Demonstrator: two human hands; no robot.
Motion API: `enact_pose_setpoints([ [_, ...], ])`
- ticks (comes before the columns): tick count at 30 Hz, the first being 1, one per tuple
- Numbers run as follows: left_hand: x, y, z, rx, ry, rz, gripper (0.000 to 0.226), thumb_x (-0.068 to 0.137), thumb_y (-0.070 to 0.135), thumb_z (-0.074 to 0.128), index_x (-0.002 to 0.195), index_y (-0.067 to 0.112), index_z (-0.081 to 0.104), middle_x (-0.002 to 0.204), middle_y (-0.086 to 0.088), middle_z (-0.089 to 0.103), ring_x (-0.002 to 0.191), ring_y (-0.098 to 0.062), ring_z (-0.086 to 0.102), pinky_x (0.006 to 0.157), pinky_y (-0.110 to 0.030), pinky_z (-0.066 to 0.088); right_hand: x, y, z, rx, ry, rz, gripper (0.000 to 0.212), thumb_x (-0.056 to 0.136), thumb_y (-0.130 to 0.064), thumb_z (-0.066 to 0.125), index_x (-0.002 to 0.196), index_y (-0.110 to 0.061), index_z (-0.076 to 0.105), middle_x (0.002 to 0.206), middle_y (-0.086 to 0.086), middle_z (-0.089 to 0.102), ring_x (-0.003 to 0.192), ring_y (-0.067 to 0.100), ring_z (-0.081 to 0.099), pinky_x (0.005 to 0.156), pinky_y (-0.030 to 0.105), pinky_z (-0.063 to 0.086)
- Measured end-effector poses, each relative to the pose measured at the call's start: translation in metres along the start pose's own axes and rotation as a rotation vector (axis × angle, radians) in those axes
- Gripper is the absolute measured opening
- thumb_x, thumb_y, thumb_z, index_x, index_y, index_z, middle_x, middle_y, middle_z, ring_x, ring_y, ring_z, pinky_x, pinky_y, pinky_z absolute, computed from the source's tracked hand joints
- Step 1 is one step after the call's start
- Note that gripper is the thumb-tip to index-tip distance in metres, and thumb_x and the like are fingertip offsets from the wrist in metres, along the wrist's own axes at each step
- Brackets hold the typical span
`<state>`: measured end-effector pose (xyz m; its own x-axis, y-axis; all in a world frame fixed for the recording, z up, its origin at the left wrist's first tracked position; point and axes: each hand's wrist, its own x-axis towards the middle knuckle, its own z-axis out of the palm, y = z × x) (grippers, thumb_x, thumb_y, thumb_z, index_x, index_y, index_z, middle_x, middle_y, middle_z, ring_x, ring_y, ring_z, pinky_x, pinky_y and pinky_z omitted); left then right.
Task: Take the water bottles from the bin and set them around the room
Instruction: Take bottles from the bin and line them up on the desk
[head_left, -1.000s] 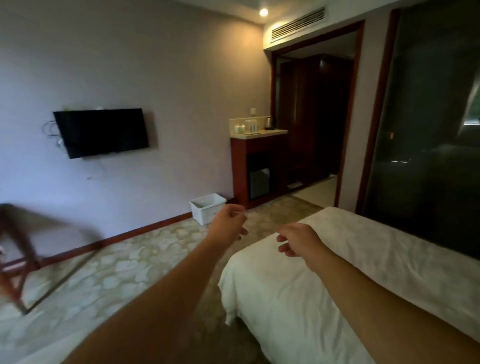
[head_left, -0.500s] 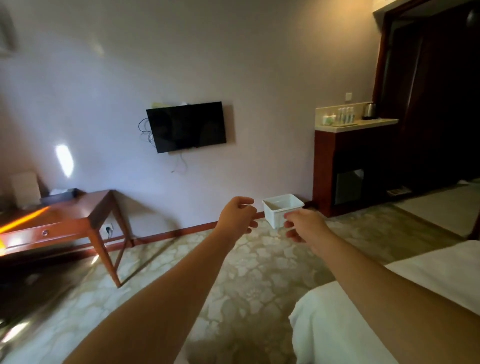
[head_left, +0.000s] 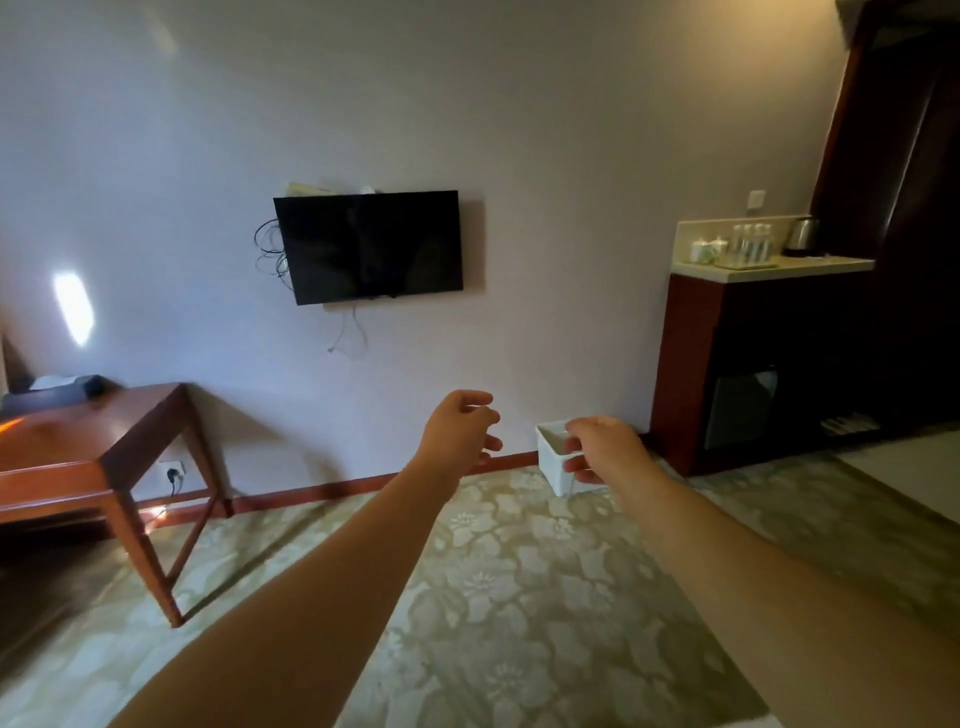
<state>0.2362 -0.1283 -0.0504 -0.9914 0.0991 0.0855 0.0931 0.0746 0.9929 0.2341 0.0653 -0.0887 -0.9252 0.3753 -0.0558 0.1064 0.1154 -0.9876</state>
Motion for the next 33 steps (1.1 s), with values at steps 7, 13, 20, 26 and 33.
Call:
enact_pose_setpoints([
  [7, 0.211, -0.016, 0.017, 0.001, -0.061, -0.052, 0.026, 0.097, 0.007, 0.051, 0.121, 0.013, 0.059, 0.115, -0.010, 0.066, 0.072, -0.021, 0.067, 0.059, -0.028, 0.056, 0.186, -0.025, 0.034, -0.011, 0.077, 0.058, 0.012, 0.095, -0.022, 0.055, 0.089, -0.019, 0.064, 0.081, 0.003, 0.069, 0.048, 0.012, 0.064, 0.045, 0.021, 0.050],
  [13, 0.359, -0.048, 0.085, -0.033, -0.142, -0.120, 0.021, 0.095, 0.008, 0.052, 0.110, 0.019, 0.061, 0.109, -0.008, 0.067, 0.070, -0.020, 0.066, 0.053, -0.025, 0.055, 0.320, -0.016, 0.024, -0.014, 0.158, 0.085, 0.012, 0.095, -0.021, 0.055, 0.090, -0.015, 0.064, 0.084, 0.005, 0.069, 0.057, 0.017, 0.065, 0.051, 0.027, 0.051],
  [20, 0.532, -0.077, 0.201, 0.024, -0.188, -0.078, 0.027, 0.097, 0.009, 0.043, 0.116, 0.016, 0.062, 0.098, -0.007, 0.062, 0.071, -0.020, 0.065, 0.064, -0.032, 0.055, 0.510, 0.005, -0.038, 0.048, 0.341, -0.005, 0.014, 0.101, -0.022, 0.049, 0.105, -0.020, 0.062, 0.090, 0.004, 0.067, 0.059, 0.014, 0.063, 0.059, 0.029, 0.056],
  [26, 0.683, -0.082, 0.271, 0.062, -0.156, -0.077, 0.024, 0.099, 0.012, 0.045, 0.114, 0.016, 0.063, 0.093, -0.006, 0.064, 0.072, -0.020, 0.065, 0.062, -0.029, 0.055, 0.682, -0.003, -0.081, 0.024, 0.302, 0.024, 0.014, 0.101, -0.023, 0.049, 0.108, -0.020, 0.061, 0.088, 0.003, 0.068, 0.060, 0.012, 0.063, 0.051, 0.022, 0.052],
  [33, 0.861, -0.122, 0.329, 0.057, -0.125, -0.112, 0.025, 0.098, 0.011, 0.046, 0.116, 0.015, 0.063, 0.092, -0.005, 0.062, 0.072, -0.020, 0.065, 0.063, -0.031, 0.055, 0.867, 0.014, -0.083, 0.036, 0.174, 0.137, 0.009, 0.099, -0.021, 0.051, 0.097, -0.018, 0.059, 0.090, 0.007, 0.067, 0.059, 0.015, 0.061, 0.051, 0.025, 0.051],
])
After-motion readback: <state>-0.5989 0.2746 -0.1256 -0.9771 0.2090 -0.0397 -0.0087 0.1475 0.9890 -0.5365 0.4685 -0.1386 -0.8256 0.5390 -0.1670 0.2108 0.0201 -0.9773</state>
